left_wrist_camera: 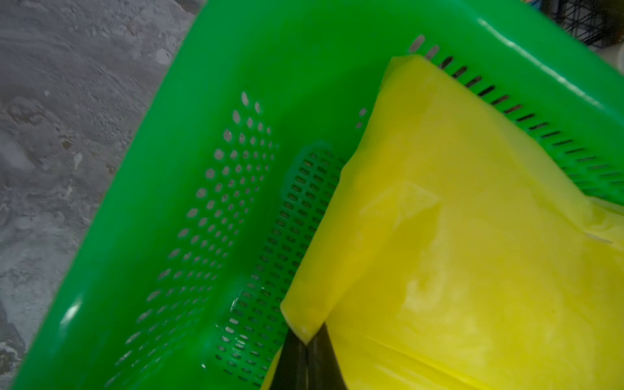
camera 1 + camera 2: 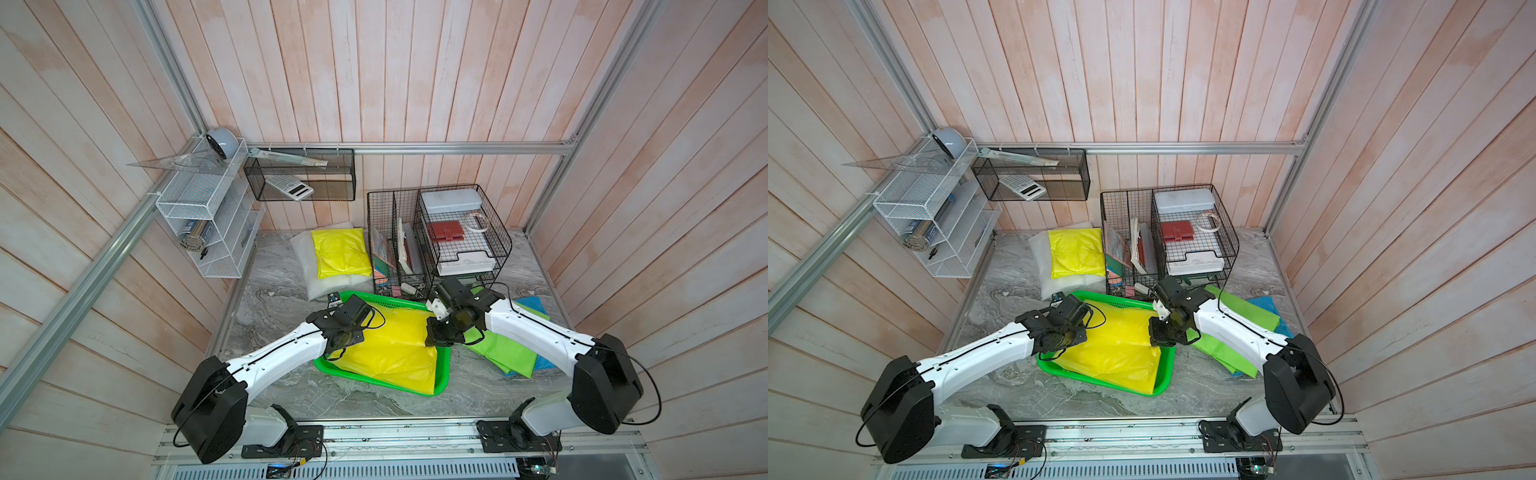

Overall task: Put the folded raincoat in the basket
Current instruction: Place the raincoat in the basket.

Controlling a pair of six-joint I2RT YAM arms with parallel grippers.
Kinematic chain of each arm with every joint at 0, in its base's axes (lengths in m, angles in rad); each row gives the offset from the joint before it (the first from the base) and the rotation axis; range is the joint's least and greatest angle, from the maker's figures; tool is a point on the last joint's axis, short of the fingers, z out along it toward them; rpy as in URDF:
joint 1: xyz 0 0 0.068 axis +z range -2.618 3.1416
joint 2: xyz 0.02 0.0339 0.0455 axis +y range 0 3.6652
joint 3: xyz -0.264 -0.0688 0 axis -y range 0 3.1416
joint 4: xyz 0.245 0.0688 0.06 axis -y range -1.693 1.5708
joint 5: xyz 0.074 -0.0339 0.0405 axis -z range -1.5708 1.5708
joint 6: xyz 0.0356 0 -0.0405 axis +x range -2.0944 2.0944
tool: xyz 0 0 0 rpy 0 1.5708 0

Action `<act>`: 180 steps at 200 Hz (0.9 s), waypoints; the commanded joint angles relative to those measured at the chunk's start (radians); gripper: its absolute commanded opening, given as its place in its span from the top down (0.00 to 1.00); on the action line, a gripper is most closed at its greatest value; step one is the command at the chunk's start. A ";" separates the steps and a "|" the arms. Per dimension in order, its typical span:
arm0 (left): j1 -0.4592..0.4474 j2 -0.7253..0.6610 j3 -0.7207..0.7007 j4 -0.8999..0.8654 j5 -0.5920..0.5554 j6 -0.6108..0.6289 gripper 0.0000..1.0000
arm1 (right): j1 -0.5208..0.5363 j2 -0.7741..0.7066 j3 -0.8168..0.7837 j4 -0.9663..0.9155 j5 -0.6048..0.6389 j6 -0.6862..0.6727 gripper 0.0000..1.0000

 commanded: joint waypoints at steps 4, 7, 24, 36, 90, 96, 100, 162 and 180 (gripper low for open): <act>0.010 0.040 0.005 -0.005 -0.123 0.085 1.00 | 0.046 -0.004 -0.034 0.043 0.056 0.102 1.00; 0.012 0.049 0.006 -0.006 -0.123 0.088 1.00 | 0.050 0.000 -0.035 0.045 0.058 0.104 1.00; 0.014 0.087 0.006 -0.019 -0.141 0.087 1.00 | 0.072 0.039 -0.042 0.060 0.064 0.109 0.93; 0.013 0.106 0.004 -0.015 -0.138 0.090 1.00 | 0.079 0.067 -0.034 0.051 0.073 0.100 0.89; 0.011 0.025 0.001 -0.008 -0.144 0.064 1.00 | 0.069 0.076 0.044 -0.006 0.191 0.010 0.94; 0.012 0.004 -0.006 0.000 -0.148 0.061 1.00 | 0.067 0.070 0.049 -0.009 0.203 0.000 0.94; 0.011 -0.010 -0.015 0.009 -0.147 0.059 1.00 | 0.066 0.067 0.051 -0.009 0.210 -0.004 0.94; 0.019 0.023 -0.078 0.108 -0.079 0.070 0.91 | 0.031 0.109 0.007 0.023 0.197 -0.029 0.87; 0.017 0.037 -0.074 0.099 -0.070 0.068 0.87 | 0.028 0.113 0.006 0.024 0.198 -0.028 0.77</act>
